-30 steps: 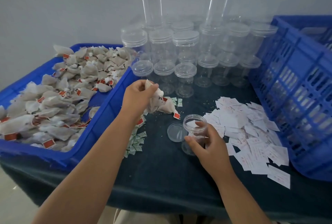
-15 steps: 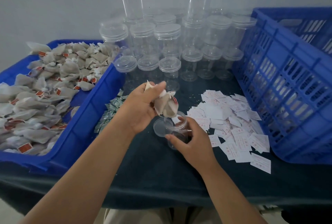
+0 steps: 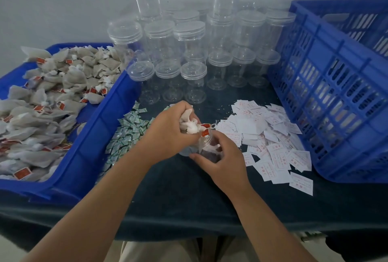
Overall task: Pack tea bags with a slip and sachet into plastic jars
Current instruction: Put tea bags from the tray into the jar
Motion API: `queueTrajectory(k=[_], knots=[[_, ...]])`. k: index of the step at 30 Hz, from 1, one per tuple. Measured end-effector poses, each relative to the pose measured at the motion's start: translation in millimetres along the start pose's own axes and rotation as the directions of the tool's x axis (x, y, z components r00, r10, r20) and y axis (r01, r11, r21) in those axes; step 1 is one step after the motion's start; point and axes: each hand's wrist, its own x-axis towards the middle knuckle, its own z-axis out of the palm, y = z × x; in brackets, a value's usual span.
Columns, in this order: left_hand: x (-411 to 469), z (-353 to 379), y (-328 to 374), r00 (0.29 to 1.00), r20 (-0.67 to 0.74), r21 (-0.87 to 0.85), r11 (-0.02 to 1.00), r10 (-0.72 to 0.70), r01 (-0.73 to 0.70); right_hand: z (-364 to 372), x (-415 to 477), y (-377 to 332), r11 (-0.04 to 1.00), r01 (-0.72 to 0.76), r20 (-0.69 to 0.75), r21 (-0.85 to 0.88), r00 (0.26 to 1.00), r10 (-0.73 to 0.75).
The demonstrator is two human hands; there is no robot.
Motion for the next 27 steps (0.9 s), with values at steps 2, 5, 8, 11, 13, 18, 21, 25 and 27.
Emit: queueTrajectory(k=[2, 5, 8, 11, 13, 18, 21, 25, 27], knots=[[-4.4, 6.5, 2.3, 0.995, -0.095, 0.108, 0.994, 0.044, -0.033, 0.7, 0.4, 3.2, 1.0, -0.005, -0.007, 0.02, 1.0, 0.006], [-6.4, 10.1, 2.2, 0.979, -0.199, 0.116, 0.991, -0.045, 0.069, 0.5, 1.0, 7.2, 0.999, -0.017, -0.03, 0.046, 0.999, 0.019], [-4.9, 4.6, 3.0, 0.973, -0.18, 0.025, 0.988, -0.144, 0.151, 1.5, 1.5, 6.4, 0.996, -0.032, -0.031, 0.079, 0.999, 0.034], [-3.2, 1.0, 7.4, 0.989, -0.057, 0.073, 0.988, -0.136, 0.14, 1.2, 2.9, 6.3, 0.999, -0.026, -0.043, 0.046, 0.999, 0.028], [-1.4, 0.6, 8.6, 0.986, -0.07, 0.006, 0.988, -0.155, 0.155, 0.7, 3.3, 5.7, 0.998, -0.027, -0.047, 0.063, 0.998, 0.03], [6.0, 2.2, 11.7, 0.948, -0.245, -0.065, 0.979, -0.204, 0.194, 0.3, 1.1, 2.3, 0.995, -0.016, -0.036, 0.097, 0.999, 0.02], [7.6, 11.5, 18.7, 0.948, -0.275, -0.069, 0.987, -0.161, 0.147, 0.6, 0.8, 2.5, 0.994, -0.019, -0.029, 0.103, 0.999, 0.022], [7.2, 16.6, 18.3, 0.979, -0.15, 0.13, 0.979, -0.137, 0.157, 0.6, 0.8, 2.2, 0.998, -0.009, -0.034, 0.069, 0.999, 0.011], [6.8, 12.1, 16.8, 0.989, 0.016, 0.117, 0.982, -0.15, 0.147, 0.5, 1.7, 1.4, 0.997, -0.023, -0.048, 0.077, 0.999, 0.026]])
